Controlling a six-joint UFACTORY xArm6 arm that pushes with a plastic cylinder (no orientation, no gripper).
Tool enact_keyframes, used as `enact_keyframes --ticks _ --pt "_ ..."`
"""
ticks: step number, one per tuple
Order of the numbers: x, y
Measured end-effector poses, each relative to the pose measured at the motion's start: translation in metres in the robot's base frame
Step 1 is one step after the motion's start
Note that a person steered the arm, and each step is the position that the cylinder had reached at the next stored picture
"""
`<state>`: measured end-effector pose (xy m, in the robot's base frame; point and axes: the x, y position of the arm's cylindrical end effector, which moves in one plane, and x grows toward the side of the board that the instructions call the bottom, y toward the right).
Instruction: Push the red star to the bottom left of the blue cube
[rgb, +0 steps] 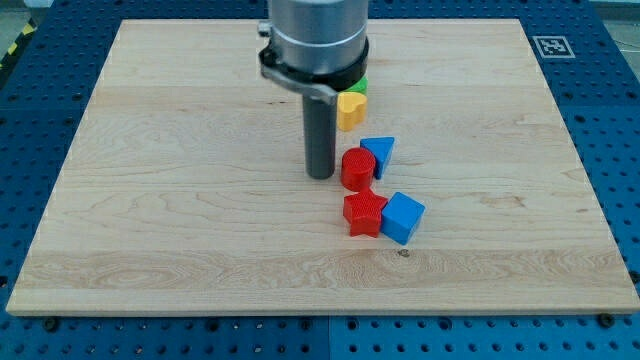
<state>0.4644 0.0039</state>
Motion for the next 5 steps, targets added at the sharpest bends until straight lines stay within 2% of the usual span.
enact_keyframes --ticks 2,4,5 --pt "0.017 0.032" --pt "0.022 -0.025" --pt "0.029 -0.012"
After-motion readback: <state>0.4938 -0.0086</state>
